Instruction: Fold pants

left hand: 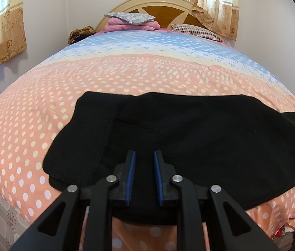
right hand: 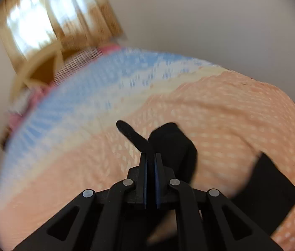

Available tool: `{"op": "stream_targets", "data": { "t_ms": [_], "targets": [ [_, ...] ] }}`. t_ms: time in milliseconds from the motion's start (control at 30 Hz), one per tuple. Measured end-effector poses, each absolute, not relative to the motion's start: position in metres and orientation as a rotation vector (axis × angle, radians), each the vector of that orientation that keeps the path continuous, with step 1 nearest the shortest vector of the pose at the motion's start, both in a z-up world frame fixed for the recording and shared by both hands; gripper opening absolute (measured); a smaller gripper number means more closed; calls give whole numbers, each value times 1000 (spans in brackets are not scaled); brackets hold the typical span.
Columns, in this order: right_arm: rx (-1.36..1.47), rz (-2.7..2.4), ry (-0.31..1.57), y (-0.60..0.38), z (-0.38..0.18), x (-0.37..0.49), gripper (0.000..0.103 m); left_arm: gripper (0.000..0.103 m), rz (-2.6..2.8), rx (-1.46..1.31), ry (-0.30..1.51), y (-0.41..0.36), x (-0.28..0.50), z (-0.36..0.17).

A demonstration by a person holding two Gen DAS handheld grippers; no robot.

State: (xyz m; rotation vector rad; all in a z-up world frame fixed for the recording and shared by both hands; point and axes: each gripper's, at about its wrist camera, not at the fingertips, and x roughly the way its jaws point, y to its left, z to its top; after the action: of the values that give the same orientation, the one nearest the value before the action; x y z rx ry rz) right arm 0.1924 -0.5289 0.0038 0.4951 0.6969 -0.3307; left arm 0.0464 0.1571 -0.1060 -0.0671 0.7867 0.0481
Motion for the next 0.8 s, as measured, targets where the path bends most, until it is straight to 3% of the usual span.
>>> {"op": "stream_targets", "data": {
  "t_ms": [167, 333, 500, 667, 700, 800],
  "targets": [
    [601, -319, 575, -568, 13, 104, 5, 21, 48, -82, 792, 158, 47, -105],
    [754, -352, 612, -608, -31, 50, 5, 21, 46, -92, 798, 159, 48, -105],
    [786, -365, 705, -617, -66, 41, 6, 21, 38, -55, 808, 158, 50, -102],
    [907, -358, 707, -641, -60, 35, 13, 23, 9, 41, 768, 141, 41, -78],
    [880, -412, 695, -644, -53, 30, 13, 26, -15, 48, 754, 136, 39, -72],
    [683, -556, 653, -644, -23, 26, 16, 56, -115, 70, 707, 108, 36, -51]
  ]
}}
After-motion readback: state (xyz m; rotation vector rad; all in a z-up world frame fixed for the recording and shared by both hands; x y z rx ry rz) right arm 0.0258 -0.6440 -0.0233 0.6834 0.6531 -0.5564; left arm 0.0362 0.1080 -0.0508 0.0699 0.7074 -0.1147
